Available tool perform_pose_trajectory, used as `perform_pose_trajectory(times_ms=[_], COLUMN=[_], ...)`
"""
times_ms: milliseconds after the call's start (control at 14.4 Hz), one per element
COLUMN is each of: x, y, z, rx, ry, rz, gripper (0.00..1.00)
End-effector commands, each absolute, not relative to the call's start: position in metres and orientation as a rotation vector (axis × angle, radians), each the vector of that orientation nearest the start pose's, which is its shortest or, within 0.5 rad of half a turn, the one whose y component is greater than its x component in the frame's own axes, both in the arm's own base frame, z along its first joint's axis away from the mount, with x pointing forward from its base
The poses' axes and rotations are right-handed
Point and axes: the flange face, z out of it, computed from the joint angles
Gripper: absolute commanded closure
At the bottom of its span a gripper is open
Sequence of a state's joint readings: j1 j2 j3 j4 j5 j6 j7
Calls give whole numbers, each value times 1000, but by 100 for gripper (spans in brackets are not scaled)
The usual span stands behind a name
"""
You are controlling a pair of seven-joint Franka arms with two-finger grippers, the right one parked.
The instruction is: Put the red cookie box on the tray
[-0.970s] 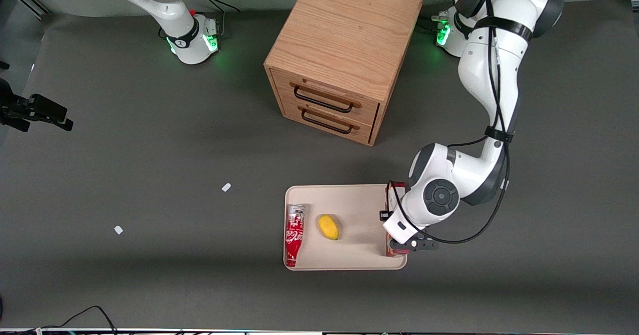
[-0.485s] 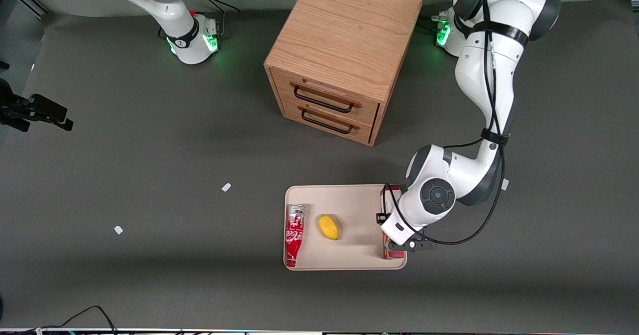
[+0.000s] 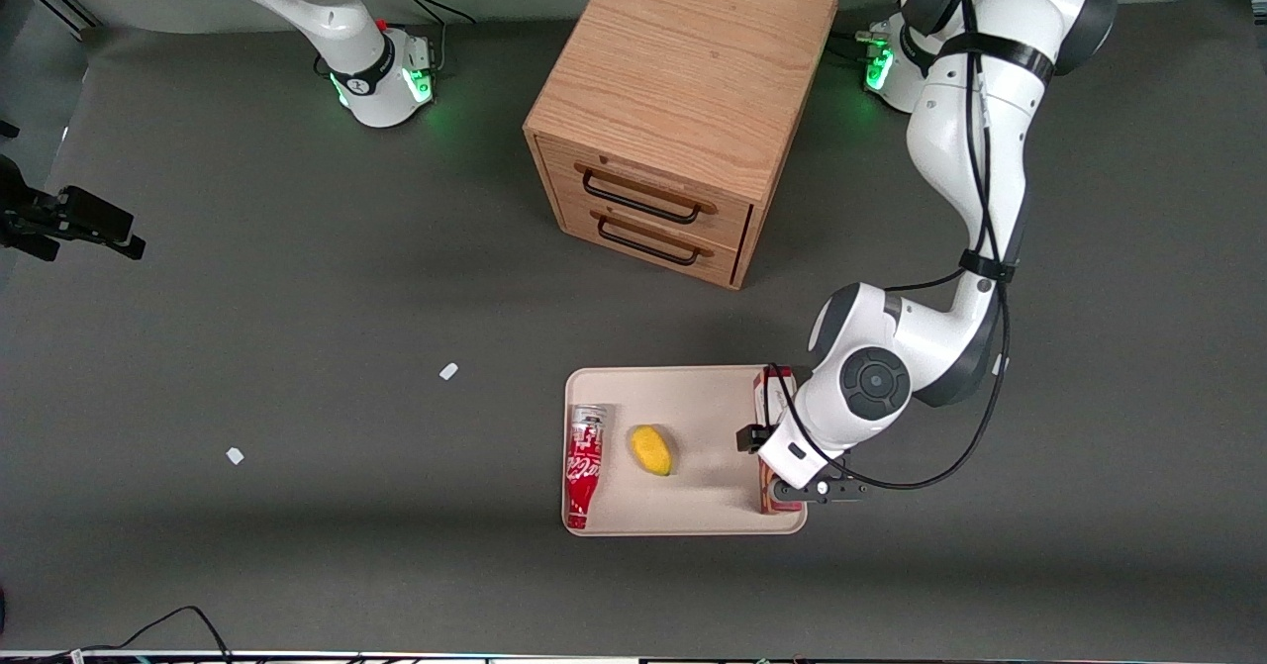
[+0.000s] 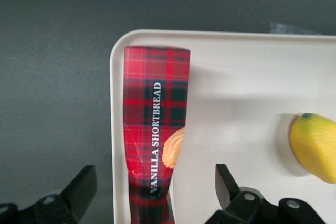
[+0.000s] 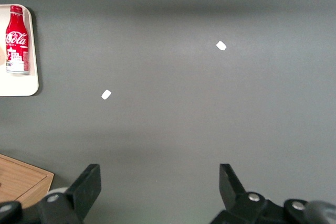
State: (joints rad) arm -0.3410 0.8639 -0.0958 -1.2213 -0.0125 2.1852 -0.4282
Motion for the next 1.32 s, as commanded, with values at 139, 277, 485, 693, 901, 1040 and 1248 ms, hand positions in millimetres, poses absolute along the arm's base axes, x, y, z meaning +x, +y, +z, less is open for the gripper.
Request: perform_pose_trajectory(times_ms=[139,277,485,693,901,1040,1248], x=[693,686,664,630,588,564,529], y=[-294,-266,-214,-154,-88,-58,-32], z=[320,362,450,510,548,579,625], rx=[-3292,-3280,-3230,-3182,-3164,-3152,-3088], ry=[-155,-187,-236,-229,-214,-194,-129], rz=[-94,-78,39,68,90,117,102], gripper=[0,0,0,0,0,0,0])
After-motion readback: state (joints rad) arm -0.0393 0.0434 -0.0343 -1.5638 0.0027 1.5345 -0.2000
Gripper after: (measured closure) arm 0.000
